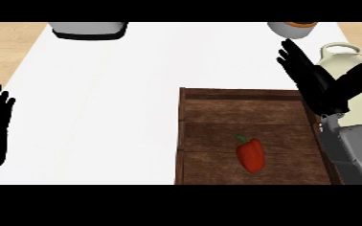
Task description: Pick the bell pepper from the tray and place it in the pot
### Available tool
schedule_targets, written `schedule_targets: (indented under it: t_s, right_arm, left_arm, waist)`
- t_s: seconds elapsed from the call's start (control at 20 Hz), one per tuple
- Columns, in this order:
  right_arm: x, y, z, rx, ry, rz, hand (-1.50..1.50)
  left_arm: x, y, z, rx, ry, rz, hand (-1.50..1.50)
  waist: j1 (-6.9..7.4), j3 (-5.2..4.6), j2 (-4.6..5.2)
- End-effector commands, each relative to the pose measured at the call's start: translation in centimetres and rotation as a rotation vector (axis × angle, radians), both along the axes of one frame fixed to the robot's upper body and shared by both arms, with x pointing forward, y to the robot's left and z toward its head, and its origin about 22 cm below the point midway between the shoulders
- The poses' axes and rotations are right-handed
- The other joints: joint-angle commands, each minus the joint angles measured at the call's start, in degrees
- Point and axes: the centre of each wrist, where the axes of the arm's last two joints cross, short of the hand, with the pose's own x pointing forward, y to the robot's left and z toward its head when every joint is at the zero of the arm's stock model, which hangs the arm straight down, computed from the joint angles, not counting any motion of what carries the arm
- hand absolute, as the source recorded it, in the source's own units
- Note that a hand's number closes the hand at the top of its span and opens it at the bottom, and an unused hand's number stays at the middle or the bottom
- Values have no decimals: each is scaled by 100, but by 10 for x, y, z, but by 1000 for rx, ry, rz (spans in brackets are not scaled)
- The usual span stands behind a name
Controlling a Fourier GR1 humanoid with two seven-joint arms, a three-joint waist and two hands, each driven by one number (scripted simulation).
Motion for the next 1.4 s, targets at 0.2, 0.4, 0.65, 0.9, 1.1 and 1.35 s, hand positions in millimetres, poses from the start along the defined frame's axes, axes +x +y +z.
schedule_targets:
  t_s: [0.2,0.4,0.65,0.9,1.1,1.35]
  right_arm:
    - [26,0,31,-20,-288,318,150]
    - [27,-18,14,-383,-424,255,-150]
    - [27,-50,-20,-188,-588,331,-150]
    - [24,-60,23,-267,-590,475,-150]
    - [24,-27,45,-486,-475,640,-150]
    - [18,-13,81,-767,-351,821,-150]
  left_arm:
    - [38,-51,36,-31,-154,-201,0]
    - [50,-76,33,-73,-134,-284,0]
    - [53,-93,36,-97,-122,-308,0]
    - [53,-71,46,-99,-115,-290,0]
    - [55,-78,37,-92,-102,-291,0]
    - [53,-77,36,-90,-100,-303,0]
  waist:
    - [-189,-32,228]
    - [-187,-30,280]
    - [-121,-32,219]
    - [-207,-49,154]
    - [-222,-58,137]
    - [-218,-65,127]
